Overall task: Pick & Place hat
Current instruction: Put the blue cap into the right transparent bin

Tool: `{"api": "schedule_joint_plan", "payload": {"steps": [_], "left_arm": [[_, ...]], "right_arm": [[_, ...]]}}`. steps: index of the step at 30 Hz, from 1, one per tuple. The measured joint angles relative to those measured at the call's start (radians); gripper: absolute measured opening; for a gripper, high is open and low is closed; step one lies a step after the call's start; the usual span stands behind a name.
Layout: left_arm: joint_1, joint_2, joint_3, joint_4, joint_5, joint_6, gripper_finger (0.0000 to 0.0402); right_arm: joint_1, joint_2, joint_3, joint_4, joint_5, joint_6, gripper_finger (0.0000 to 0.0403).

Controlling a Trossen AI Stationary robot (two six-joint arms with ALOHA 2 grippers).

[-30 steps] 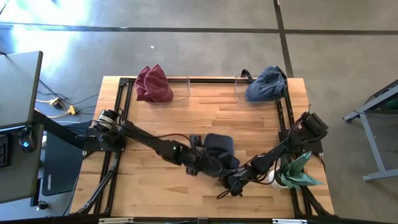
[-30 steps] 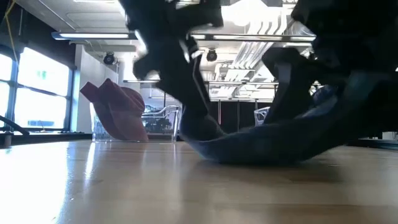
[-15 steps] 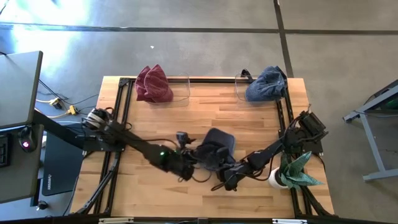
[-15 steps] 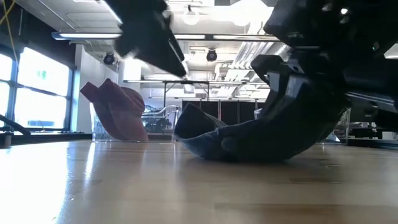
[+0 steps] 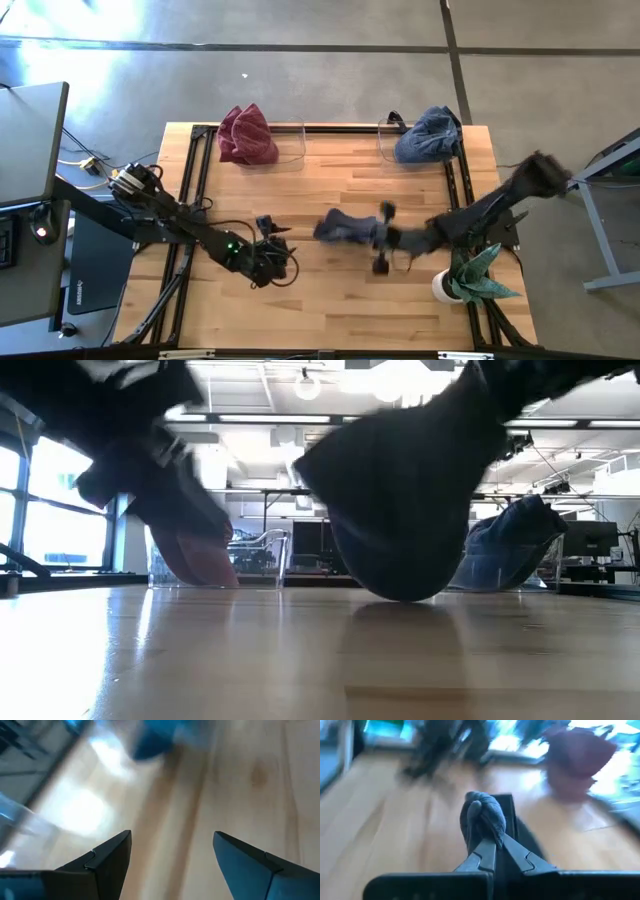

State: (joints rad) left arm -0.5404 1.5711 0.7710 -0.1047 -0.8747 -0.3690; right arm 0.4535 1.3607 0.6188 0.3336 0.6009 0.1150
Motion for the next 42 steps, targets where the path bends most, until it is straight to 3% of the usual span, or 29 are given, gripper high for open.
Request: {"api": "schedule_joint_plan", "payload": {"steps": [6, 10, 17, 21, 27, 33, 36, 42], "left_arm": [[-0.004, 0.014, -0.078, 0.192, 0.108, -0.002, 0.0275], [-0.004, 0.032, -0.082, 0.227, 0.109, 0.024, 0.0275], [-0.003, 0.035, -0.081, 0.264, 0.105, 0.050, 0.0275], [-0.003, 0.035, -0.081, 0.274, 0.099, 0.069, 0.0275], [-0.003, 0.035, -0.080, 0.284, 0.084, 0.088, 0.0275], [-0.003, 0.035, -0.080, 0.282, 0.085, 0.088, 0.0275], [-0.003, 0.035, -0.080, 0.282, 0.103, 0.087, 0.0275], [-0.003, 0.035, -0.080, 0.282, 0.148, 0.084, 0.0275]], "right_arm": [[-0.163, -0.335, -0.087, 0.064, 0.087, -0.065, 0.0003], [-0.257, -0.505, -0.104, 0.079, 0.176, -0.190, 0.0002], [-0.467, -0.659, -0.104, 0.090, 0.217, -0.386, 0.0002], [-0.631, -0.660, -0.104, 0.105, 0.132, -0.464, 0.0001], [-0.896, -0.587, -0.104, 0.101, -0.098, -0.448, 0.0001], [-1.039, -0.457, -0.104, 0.065, -0.285, -0.399, 0.0002], [-1.068, -0.404, -0.104, 0.010, -0.280, -0.412, 0.0002], [-1.090, -0.384, -0.104, -0.085, -0.135, -0.339, 0.0002]]}}
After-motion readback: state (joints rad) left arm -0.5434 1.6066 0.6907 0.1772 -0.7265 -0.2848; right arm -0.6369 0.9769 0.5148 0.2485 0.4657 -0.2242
